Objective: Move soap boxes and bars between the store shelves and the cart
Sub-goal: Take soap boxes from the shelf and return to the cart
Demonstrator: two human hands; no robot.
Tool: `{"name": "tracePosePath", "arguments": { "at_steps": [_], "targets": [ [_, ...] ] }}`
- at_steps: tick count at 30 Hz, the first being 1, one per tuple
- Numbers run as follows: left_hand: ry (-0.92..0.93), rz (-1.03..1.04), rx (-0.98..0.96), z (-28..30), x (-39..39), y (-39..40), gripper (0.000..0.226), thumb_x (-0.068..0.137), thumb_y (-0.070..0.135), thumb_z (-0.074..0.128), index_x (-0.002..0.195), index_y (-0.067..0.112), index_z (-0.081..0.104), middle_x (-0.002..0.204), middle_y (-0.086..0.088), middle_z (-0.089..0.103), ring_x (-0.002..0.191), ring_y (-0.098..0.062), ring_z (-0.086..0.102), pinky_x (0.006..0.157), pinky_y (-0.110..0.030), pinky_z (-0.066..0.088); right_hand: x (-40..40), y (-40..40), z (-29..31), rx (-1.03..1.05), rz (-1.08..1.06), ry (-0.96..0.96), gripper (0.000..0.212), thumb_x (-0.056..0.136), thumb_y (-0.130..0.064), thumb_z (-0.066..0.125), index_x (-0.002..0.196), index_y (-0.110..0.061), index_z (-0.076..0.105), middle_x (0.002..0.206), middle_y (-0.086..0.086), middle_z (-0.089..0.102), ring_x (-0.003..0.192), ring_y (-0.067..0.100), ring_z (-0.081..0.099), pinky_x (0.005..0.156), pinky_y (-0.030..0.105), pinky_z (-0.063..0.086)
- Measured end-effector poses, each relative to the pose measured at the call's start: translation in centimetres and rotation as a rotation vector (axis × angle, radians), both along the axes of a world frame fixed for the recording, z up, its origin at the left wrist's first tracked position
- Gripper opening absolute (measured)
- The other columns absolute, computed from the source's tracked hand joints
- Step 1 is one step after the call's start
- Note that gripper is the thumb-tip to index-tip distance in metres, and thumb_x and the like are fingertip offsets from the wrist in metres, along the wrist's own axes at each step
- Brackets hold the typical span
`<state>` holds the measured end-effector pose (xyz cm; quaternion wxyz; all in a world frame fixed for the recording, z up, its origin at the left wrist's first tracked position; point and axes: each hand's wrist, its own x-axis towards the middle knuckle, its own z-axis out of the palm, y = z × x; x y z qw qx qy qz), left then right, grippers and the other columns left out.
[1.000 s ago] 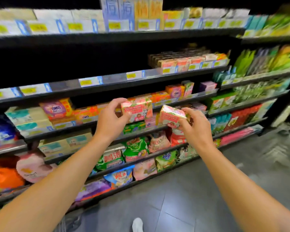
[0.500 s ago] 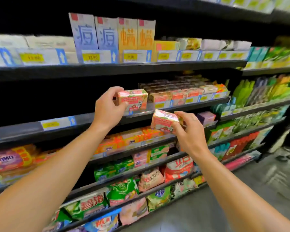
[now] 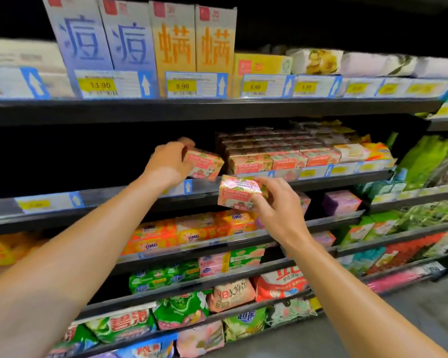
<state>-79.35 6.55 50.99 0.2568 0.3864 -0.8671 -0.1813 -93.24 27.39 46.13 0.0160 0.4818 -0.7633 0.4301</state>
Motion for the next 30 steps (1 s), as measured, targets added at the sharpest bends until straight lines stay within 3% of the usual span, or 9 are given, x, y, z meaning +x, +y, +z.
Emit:
{"name": "tracePosePath", "arguments": {
  "at_steps": [6,11,14,18,22,27,30],
  "targets": [
    [-0.129,0.083,-0.002,-0.7,-0.4,-0.8,0.046,0.086,0.022,0.067,0.131,0.027,0.057,0.124,-0.003,0.063,0.108,-0.024,0.060,0.093,-0.035,0.051,-2.4,-1.0,-0.6,0.029,0.118,-0.072,0.039,0.098,-0.029,0.058,0.137,-0.021,0.055,0.120,-0.010,0.055,0.113,0.006,0.052,0.098,0.025,0.044],
    [-0.088,0.116,-0.002,-0.6,-1.4,-0.2,0.043,0.086,0.021,0.067,0.128,0.027,0.060,0.122,-0.003,0.064,0.094,-0.018,0.063,0.079,-0.026,0.048,-3.3,-1.4,-0.4,0.019,0.180,-0.080,0.040,0.098,-0.027,0.059,0.138,-0.021,0.055,0.122,-0.007,0.055,0.112,0.006,0.051,0.096,0.023,0.042],
    [-0.082,0.124,-0.038,-0.9,-1.7,-0.1,0.041,0.088,0.025,0.068,0.128,0.026,0.060,0.126,-0.003,0.062,0.107,-0.022,0.061,0.087,-0.028,0.047,-3.7,-1.2,-0.9,-0.005,0.187,-0.094,0.036,0.098,-0.024,0.059,0.134,-0.021,0.057,0.118,-0.008,0.055,0.110,0.004,0.051,0.096,0.024,0.043],
    [-0.108,0.104,-0.084,-1.1,-2.4,-0.7,0.041,0.089,0.029,0.068,0.128,0.023,0.059,0.128,-0.004,0.061,0.112,-0.024,0.058,0.094,-0.033,0.049,-4.0,-1.0,-1.3,-0.011,0.198,-0.125,0.038,0.098,-0.022,0.059,0.135,-0.021,0.057,0.117,-0.010,0.055,0.111,0.005,0.053,0.098,0.029,0.048],
    [-0.153,0.130,-0.099,-0.9,-3.4,-1.5,0.042,0.090,0.027,0.066,0.131,0.023,0.056,0.132,-0.007,0.055,0.119,-0.027,0.050,0.093,-0.035,0.046,-4.2,-1.1,-1.3,-0.008,0.198,-0.128,0.038,0.098,-0.023,0.059,0.136,-0.020,0.057,0.115,-0.010,0.054,0.111,0.007,0.054,0.098,0.035,0.049],
    [-0.160,0.186,-0.078,-0.2,-5.1,-1.8,0.044,0.090,0.014,0.065,0.133,0.021,0.057,0.131,-0.006,0.059,0.113,-0.024,0.057,0.091,-0.035,0.053,-4.1,-1.4,-1.2,-0.020,0.192,-0.135,0.037,0.097,-0.023,0.060,0.134,-0.020,0.058,0.118,-0.008,0.056,0.112,0.008,0.055,0.098,0.036,0.049],
    [-0.184,0.187,-0.087,-0.1,-5.7,-1.9,0.042,0.091,0.015,0.066,0.132,0.022,0.058,0.130,-0.006,0.060,0.108,-0.025,0.061,0.090,-0.036,0.054,-3.9,-1.4,-1.1,-0.026,0.187,-0.142,0.037,0.097,-0.022,0.061,0.134,-0.021,0.058,0.117,-0.011,0.054,0.111,0.007,0.054,0.097,0.031,0.048]
  ]
}}
